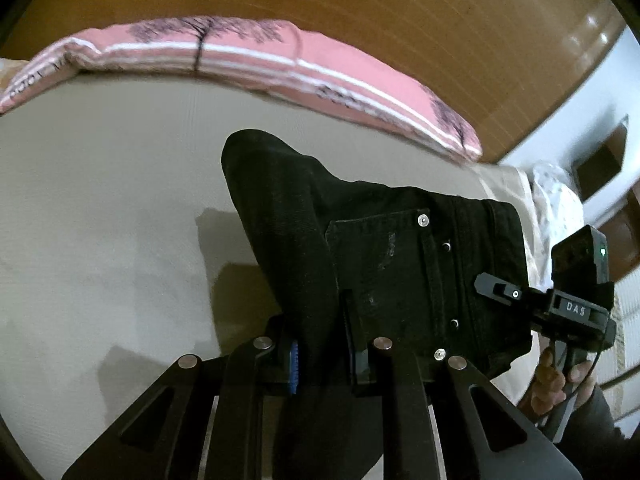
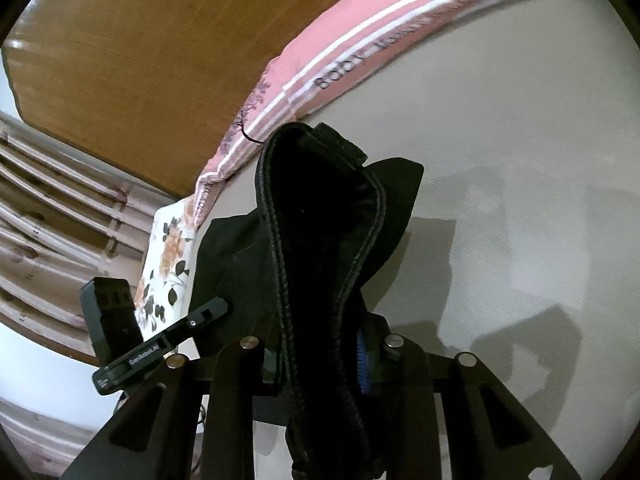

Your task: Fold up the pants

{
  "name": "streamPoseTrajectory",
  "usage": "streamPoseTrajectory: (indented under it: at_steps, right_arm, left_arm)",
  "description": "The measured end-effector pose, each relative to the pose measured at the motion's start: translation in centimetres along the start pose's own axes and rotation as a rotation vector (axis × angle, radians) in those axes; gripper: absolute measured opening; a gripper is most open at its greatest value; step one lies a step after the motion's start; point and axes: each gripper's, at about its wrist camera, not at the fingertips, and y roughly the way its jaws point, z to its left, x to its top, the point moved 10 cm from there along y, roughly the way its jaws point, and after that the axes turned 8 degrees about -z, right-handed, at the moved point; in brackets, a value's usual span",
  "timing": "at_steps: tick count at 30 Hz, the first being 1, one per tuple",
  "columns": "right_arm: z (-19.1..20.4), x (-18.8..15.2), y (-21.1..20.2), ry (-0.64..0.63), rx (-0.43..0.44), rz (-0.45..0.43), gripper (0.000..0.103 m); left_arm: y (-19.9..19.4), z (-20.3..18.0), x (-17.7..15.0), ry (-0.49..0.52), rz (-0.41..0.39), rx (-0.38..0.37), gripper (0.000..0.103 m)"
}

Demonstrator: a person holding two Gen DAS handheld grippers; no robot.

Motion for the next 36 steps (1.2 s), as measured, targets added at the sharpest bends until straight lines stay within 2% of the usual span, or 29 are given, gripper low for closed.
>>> streamPoseTrajectory:
  at_steps: [10, 13, 15, 17, 19, 20, 23, 26, 30, 35, 36]
  right_arm:
    - [2.1, 3.9, 6.6, 0.004, -0.007, -0.002, 0.024]
    - [1.8, 4.7, 8.1, -0.027, -0.053, -0.012, 0.024]
    - [0.8, 5.1, 8.9, -0.039, -0.097, -0.023, 0.024]
    - [-0.5, 5.1, 9.8, -0.052, -0.158, -0.022, 0.024]
    - [-1.6, 4.8, 10.1, -0.082, -0.207, -0.022, 0.032]
    - [-2.1, 4.6, 10.1, -0.093, -0.226, -0.022, 0.039]
    - [-3.3, 4.0, 9.9, -0.107, -0.26, -0.021, 0.048]
    - [-3.6, 3.2, 9.4, -0.14, -0.291, -0.018, 0.056]
    - [-3.7, 1.9, 7.9, -0.204, -0.336, -0.032, 0.06]
    - [-2.2, 1.2, 5.0, -0.29, -0.408, -0.103, 0.064]
    - [-1.8, 1.1, 4.5, -0.304, -0.414, -0.115, 0.068]
  left_arm:
    - [2.1, 5.0, 5.9, -0.002, -0.033, 0.069, 0.017]
    - [3.8, 6.5, 6.5, -0.009, -0.019, 0.097, 0.018]
    - [5.1, 7.8, 6.1, -0.01, 0.001, 0.143, 0.021]
    - [5.9, 9.0, 5.3, -0.005, 0.008, 0.186, 0.031]
    - [6.2, 9.7, 4.7, -0.004, -0.005, 0.199, 0.041]
    - [6.2, 10.1, 4.2, -0.004, -0.01, 0.211, 0.047]
    - [6.1, 10.5, 3.2, 0.009, -0.016, 0.233, 0.058]
    - [5.2, 10.3, 2.1, 0.051, -0.038, 0.261, 0.063]
    - [3.7, 9.8, 0.9, 0.093, -0.064, 0.324, 0.065]
    - [0.8, 8.4, -0.3, 0.15, -0.098, 0.427, 0.065]
    - [0.1, 8.0, -0.6, 0.155, -0.105, 0.439, 0.065]
